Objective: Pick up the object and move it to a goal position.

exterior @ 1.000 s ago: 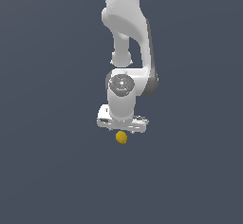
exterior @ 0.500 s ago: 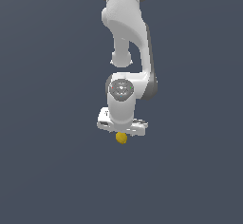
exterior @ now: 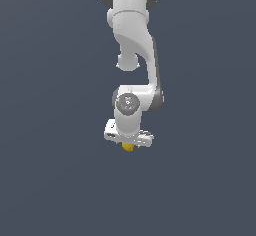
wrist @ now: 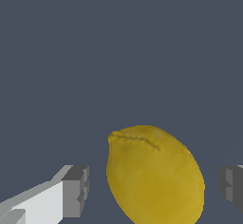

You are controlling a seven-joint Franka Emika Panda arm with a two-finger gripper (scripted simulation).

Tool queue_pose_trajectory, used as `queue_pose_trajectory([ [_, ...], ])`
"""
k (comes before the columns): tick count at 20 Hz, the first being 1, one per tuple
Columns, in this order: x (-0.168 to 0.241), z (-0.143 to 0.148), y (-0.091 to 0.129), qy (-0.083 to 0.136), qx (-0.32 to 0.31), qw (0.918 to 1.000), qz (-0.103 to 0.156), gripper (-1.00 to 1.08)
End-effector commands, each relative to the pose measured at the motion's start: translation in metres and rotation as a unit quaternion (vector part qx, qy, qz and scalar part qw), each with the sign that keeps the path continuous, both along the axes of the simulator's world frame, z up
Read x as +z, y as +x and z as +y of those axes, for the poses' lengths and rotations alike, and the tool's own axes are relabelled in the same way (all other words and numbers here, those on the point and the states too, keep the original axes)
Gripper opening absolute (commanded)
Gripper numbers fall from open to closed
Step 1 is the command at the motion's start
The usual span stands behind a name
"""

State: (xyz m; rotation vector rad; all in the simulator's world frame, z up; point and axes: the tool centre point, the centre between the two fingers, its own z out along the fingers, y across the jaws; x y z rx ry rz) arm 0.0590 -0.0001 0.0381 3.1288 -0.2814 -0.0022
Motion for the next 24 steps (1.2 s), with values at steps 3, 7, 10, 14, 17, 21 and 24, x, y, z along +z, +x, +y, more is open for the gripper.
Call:
queue_pose_trajectory([
  [3,-0.01,0.0,0.001,0.0,0.0,1.0,-0.001,1.0],
  [7,-0.01,0.0,0.002,0.0,0.0,1.0,-0.001,-1.0],
  [10,-0.01,0.0,0.002,0.0,0.0,1.0,-0.001,-1.0],
  [14,-0.01,0.0,0.002,0.0,0.0,1.0,-0.001,-1.0],
  [17,-0.01,0.0,0.002,0.0,0.0,1.0,0.0,-1.0],
  [21,-0.003,-0.009,0.004,0.0,0.0,1.0,0.0,-1.0],
  [24,0.008,-0.022,0.009,0.0,0.0,1.0,0.0,-1.0],
])
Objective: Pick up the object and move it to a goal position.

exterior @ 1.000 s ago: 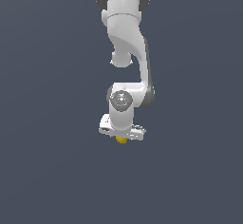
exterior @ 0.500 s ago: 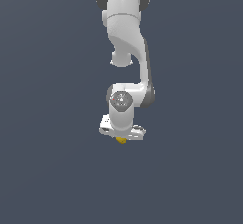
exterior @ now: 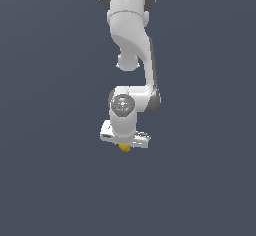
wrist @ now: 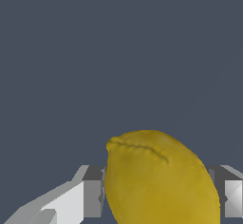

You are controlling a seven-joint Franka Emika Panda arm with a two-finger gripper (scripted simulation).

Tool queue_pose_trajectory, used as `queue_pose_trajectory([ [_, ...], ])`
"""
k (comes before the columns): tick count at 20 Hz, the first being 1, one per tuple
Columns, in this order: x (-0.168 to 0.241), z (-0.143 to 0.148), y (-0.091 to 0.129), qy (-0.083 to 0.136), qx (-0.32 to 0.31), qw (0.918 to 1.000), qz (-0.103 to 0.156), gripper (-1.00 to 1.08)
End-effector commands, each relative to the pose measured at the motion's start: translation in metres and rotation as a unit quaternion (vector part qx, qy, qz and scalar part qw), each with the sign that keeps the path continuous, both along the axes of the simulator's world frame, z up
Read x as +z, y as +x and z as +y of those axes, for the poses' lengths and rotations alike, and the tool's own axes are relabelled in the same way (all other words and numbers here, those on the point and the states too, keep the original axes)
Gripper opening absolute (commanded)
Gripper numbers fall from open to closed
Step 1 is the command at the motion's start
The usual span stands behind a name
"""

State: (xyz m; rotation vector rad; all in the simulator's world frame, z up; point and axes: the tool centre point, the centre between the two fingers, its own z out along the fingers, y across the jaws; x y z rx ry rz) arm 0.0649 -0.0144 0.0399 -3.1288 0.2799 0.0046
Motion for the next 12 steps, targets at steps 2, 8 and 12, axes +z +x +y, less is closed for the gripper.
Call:
queue_pose_trajectory([
  [2,0.016,-0.019,0.007,0.0,-0.001,1.0,-0.001,-1.0],
  [8,0.052,-0.061,0.022,0.0,-0.001,1.0,-0.001,-1.0],
  [12,0.077,-0.091,0.033,0.0,-0.001,1.0,-0.001,-1.0],
])
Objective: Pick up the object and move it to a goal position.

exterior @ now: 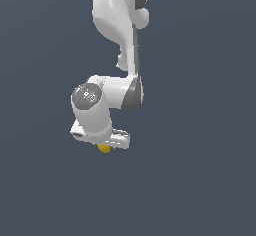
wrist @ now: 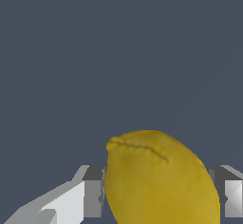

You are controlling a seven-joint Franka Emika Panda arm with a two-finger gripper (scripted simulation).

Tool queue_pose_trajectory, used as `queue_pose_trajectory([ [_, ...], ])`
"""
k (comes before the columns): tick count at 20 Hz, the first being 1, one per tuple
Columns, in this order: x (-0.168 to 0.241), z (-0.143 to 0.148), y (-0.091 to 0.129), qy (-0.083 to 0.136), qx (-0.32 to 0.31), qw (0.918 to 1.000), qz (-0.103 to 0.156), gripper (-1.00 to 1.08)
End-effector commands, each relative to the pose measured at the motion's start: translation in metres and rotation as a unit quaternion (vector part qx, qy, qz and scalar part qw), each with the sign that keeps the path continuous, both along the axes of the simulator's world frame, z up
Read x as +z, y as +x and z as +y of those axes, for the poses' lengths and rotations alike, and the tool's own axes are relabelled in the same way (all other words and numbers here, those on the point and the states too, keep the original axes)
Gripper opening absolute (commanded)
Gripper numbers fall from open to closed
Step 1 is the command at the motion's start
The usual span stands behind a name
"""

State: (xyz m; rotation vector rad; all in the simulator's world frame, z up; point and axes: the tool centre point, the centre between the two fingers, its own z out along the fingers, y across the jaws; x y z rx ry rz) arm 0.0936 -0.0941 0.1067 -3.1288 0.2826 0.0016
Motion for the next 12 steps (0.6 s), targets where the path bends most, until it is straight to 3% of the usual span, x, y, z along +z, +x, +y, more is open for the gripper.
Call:
queue_pose_trajectory([
  [1,0.016,-0.018,0.007,0.0,0.0,1.0,0.0,-1.0],
  [12,0.049,-0.058,0.024,0.0,0.0,1.0,0.0,-1.0],
])
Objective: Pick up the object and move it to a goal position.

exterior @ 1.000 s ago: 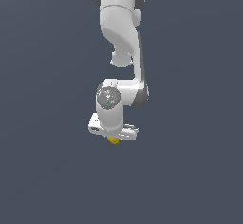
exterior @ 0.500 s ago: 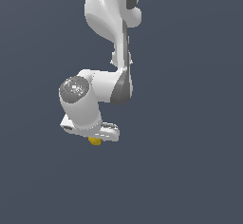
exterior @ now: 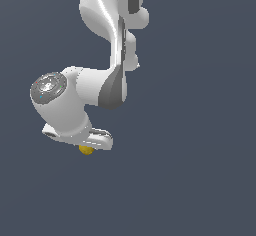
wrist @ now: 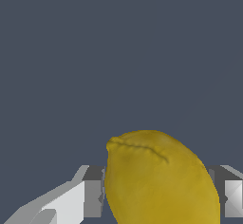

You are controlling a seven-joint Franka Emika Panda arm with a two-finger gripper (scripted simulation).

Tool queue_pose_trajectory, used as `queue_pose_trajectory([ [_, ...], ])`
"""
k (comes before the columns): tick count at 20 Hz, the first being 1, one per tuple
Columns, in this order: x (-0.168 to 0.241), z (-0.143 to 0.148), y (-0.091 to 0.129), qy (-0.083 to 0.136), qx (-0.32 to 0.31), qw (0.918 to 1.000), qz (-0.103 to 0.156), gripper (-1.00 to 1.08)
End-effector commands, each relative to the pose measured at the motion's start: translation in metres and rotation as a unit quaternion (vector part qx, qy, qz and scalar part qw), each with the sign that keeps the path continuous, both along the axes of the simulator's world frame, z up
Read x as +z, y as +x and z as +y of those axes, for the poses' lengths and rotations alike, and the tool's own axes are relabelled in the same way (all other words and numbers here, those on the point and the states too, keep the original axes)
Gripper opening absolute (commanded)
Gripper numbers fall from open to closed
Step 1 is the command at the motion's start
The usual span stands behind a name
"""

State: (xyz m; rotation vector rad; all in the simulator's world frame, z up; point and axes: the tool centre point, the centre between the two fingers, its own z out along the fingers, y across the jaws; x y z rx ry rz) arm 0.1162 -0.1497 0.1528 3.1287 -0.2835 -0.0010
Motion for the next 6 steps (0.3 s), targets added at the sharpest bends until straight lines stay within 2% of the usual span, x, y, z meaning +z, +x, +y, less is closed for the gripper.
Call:
queue_pose_trajectory([
  [1,0.0041,-0.0039,0.0025,0.0,0.001,1.0,0.0,-1.0],
  [6,0.0058,-0.006,0.0041,0.0,0.001,1.0,0.0,-1.0],
])
